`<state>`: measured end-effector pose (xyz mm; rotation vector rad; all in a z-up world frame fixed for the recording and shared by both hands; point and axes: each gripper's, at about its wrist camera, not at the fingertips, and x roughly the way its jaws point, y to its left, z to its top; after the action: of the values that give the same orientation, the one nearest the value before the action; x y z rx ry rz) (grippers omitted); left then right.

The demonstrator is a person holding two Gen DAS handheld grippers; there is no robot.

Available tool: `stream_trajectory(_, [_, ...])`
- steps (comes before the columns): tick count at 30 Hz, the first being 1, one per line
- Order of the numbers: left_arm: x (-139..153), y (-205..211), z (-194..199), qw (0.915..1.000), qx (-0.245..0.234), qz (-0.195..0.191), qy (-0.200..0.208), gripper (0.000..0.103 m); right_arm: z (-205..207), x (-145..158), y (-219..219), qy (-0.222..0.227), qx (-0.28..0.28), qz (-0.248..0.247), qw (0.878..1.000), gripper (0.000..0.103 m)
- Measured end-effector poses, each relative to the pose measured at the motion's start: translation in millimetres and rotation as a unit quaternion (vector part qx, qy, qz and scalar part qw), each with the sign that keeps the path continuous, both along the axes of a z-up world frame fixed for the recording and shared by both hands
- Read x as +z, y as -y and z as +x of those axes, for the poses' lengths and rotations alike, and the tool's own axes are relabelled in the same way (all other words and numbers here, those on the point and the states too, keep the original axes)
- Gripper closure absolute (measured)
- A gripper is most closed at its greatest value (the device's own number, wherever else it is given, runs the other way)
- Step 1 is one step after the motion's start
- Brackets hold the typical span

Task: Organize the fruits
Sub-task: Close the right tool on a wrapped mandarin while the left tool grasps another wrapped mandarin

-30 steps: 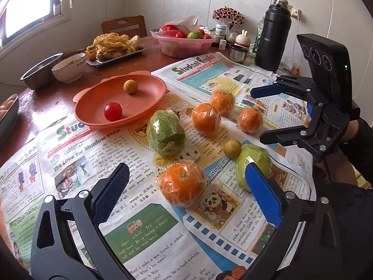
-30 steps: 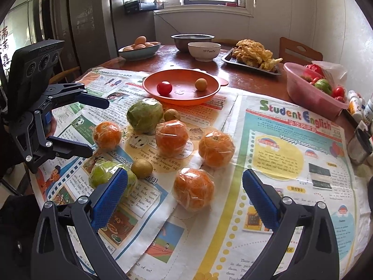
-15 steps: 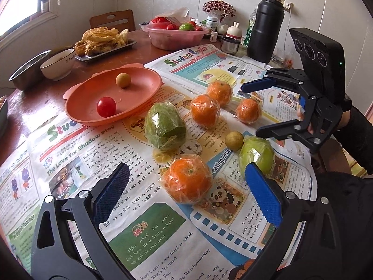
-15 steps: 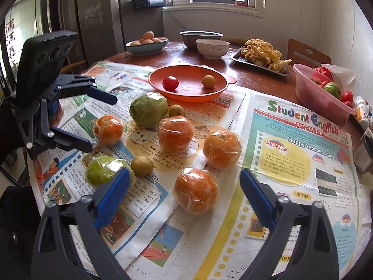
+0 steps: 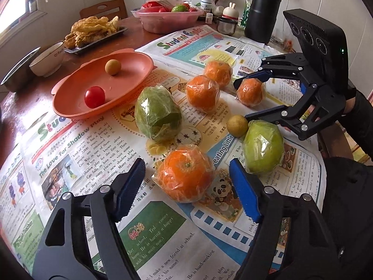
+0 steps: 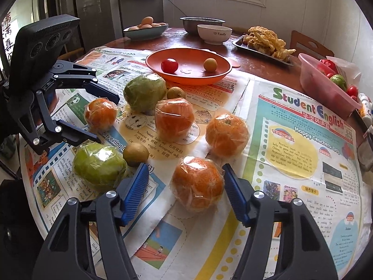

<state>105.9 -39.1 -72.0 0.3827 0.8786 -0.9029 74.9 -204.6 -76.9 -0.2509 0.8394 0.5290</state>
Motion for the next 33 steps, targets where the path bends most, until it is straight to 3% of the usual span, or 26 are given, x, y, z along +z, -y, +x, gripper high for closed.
stream_trajectory(15, [0.1, 1.1, -1.1, 0.9997, 0.002, 0.02, 0.014, 0.05, 0.3, 2.5, 6.2, 0.0, -0.006, -0.001, 1.0, 0.064])
stream_trajectory(20, [-0.2, 1.5, -1.7, 0.9996, 0.002, 0.022, 0.017, 0.051, -1.0, 3.1, 7.2, 0.002, -0.006, -0.001, 1.0, 0.065])
stream_trajectory(22, [0.6, 1.4, -1.2, 0.9995, 0.005, 0.024, 0.02, 0.063, -1.6, 3.0, 7.0, 0.003, -0.006, -0.002, 1.0, 0.065])
stream_trajectory(33, [1.0, -0.6, -1.5, 0.9994, 0.016, 0.023, 0.022, 0.064, -4.0, 4.8, 8.1, 0.008, -0.009, 0.004, 1.0, 0.066])
